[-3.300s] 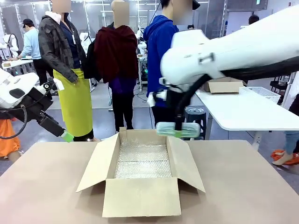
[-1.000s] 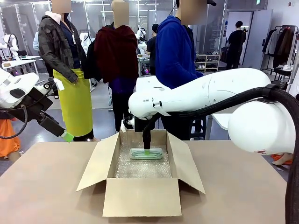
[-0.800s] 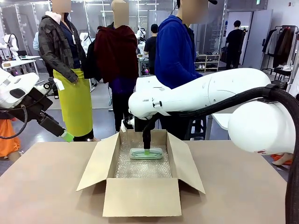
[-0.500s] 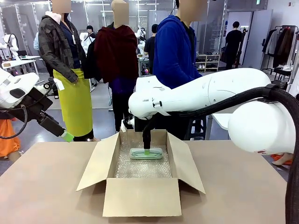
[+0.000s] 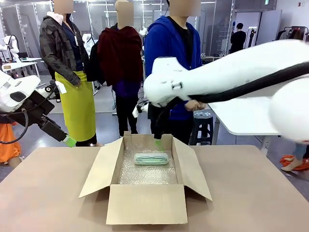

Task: Pack the glasses set securely to prepare it for shipping.
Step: Put the Glasses case from the right side of the table into the Package Box.

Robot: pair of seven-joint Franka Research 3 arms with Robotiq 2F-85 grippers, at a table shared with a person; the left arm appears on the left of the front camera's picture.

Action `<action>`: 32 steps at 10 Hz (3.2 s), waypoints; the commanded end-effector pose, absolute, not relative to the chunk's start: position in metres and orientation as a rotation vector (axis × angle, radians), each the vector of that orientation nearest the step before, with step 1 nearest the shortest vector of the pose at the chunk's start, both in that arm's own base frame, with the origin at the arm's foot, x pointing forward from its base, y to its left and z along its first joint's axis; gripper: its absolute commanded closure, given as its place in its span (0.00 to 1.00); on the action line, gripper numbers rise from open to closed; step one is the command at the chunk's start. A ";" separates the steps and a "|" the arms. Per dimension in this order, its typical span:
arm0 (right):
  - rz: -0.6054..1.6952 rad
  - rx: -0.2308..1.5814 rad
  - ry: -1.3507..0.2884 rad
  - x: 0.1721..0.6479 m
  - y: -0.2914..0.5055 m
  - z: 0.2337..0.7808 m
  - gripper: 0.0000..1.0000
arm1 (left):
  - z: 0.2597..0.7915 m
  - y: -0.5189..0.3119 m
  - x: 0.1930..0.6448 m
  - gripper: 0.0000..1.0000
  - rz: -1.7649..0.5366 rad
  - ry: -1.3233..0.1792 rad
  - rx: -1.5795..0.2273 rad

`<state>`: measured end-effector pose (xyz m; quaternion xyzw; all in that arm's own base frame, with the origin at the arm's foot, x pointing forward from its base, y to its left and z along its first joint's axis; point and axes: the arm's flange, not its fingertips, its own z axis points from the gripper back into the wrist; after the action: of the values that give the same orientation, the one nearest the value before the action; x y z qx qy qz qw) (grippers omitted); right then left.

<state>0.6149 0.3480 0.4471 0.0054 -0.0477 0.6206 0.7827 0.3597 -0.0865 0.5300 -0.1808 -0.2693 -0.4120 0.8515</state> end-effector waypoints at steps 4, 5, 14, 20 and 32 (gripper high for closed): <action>0.961 0.174 -0.237 0.499 0.256 0.466 0.00 | 0.531 -0.084 0.360 0.00 -0.888 -0.568 -0.392; 0.887 0.201 -0.278 0.478 0.239 0.474 0.00 | 0.531 -0.084 0.360 0.00 -0.888 -0.568 -0.392; 0.524 0.183 -0.502 0.342 0.105 0.508 0.00 | 0.531 -0.084 0.360 0.00 -0.888 -0.568 -0.392; 0.524 0.183 -0.502 0.342 0.105 0.508 0.00 | 0.531 -0.084 0.360 0.00 -0.888 -0.568 -0.392; 0.524 0.183 -0.502 0.342 0.105 0.508 0.00 | 0.531 -0.084 0.360 0.00 -0.888 -0.568 -0.392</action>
<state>0.3447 0.1046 0.5092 0.0913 -0.2395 0.2574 0.9317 0.3597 -0.0868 0.5298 -0.1801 -0.2689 -0.4122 0.8517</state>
